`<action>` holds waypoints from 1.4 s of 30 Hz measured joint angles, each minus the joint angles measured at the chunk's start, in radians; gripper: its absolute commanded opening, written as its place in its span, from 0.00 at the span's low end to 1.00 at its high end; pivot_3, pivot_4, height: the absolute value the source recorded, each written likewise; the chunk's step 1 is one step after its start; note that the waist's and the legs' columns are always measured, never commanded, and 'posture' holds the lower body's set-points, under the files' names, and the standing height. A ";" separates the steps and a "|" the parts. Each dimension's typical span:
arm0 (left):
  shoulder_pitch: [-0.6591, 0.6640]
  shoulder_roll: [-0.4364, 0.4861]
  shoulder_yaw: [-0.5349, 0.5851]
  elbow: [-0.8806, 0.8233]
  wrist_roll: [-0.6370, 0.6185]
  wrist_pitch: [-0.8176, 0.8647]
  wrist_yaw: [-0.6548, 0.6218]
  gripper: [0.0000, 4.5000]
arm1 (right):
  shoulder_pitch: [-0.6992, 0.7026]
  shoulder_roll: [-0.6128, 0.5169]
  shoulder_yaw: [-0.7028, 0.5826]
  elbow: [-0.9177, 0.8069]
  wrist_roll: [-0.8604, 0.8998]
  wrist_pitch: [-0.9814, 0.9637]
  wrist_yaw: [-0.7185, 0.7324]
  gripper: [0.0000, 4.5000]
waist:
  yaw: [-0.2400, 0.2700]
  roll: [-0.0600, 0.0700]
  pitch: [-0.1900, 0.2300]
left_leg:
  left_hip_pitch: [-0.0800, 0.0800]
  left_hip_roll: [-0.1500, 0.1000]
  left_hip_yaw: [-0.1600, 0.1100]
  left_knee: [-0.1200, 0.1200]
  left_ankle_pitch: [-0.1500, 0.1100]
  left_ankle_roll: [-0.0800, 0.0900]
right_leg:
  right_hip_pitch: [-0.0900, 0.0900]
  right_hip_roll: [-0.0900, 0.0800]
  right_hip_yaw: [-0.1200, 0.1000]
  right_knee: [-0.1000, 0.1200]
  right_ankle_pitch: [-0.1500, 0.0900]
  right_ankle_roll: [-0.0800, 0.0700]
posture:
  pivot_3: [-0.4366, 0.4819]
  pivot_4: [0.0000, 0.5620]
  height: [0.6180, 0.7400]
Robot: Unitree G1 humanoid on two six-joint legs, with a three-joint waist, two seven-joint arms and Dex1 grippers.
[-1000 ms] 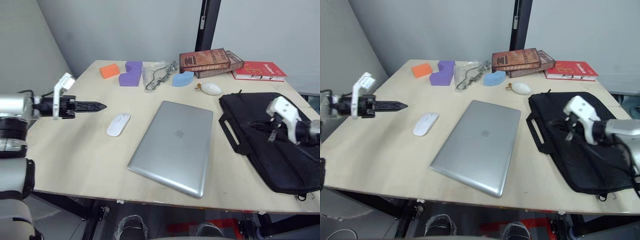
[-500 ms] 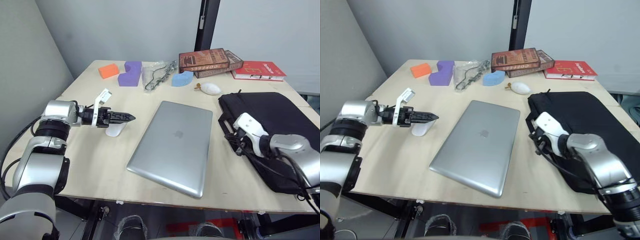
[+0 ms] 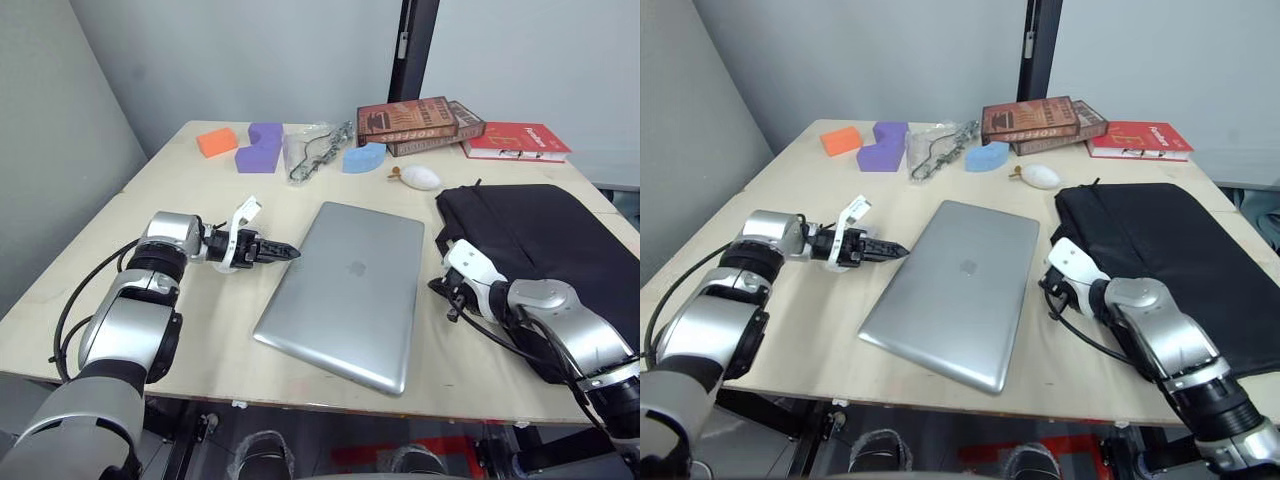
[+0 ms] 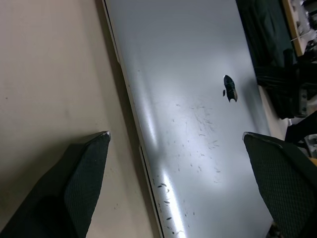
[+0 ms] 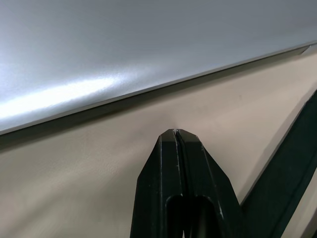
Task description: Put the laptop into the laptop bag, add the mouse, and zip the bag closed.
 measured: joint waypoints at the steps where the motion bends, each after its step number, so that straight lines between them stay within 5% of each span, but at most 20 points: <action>1: -0.004 -0.003 0.000 0.004 0.001 -0.002 0.002 1.00 | -0.002 0.001 0.001 0.006 -0.002 -0.006 0.001 0.01 | 0.000 0.000 0.000 | 0.000 0.000 0.000 0.000 0.000 0.000 | 0.000 0.000 0.000 0.000 0.000 0.000 | 0.48 0.27 0.95; 14: 0.049 -0.063 0.009 -0.124 0.018 0.113 0.008 1.00 | -0.062 0.122 0.018 0.093 -0.039 -0.020 0.011 0.01 | -0.013 0.000 -0.001 | 0.016 0.000 0.001 -0.003 0.000 0.000 | 0.015 -0.001 0.000 -0.003 0.000 0.000 | 0.48 0.27 0.95; 22: 0.130 -0.108 0.080 -0.269 -0.097 0.306 0.059 1.00 | -0.056 0.120 0.008 0.093 -0.040 -0.029 0.022 0.01 | -0.015 0.000 -0.001 | 0.017 0.000 0.002 -0.007 0.000 -0.001 | 0.015 0.000 0.000 -0.006 0.000 0.000 | 0.48 0.27 0.95; 32: 0.169 -0.083 0.085 -0.352 -0.167 0.340 0.097 1.00 | -0.044 0.113 -0.002 0.087 -0.040 -0.053 0.044 0.01 | -0.016 0.000 -0.001 | 0.015 0.000 0.002 -0.013 0.000 -0.001 | 0.014 0.001 -0.001 -0.013 0.000 0.000 | 0.48 0.27 0.95; 42: 0.223 -0.015 0.107 -0.457 -0.278 0.464 0.117 0.20 | -0.031 0.115 -0.003 0.073 -0.040 -0.057 0.043 0.00 | -0.023 0.000 -0.001 | 0.014 0.001 0.002 -0.018 0.000 -0.002 | 0.013 0.001 -0.002 -0.018 0.000 0.000 | 0.48 0.27 0.95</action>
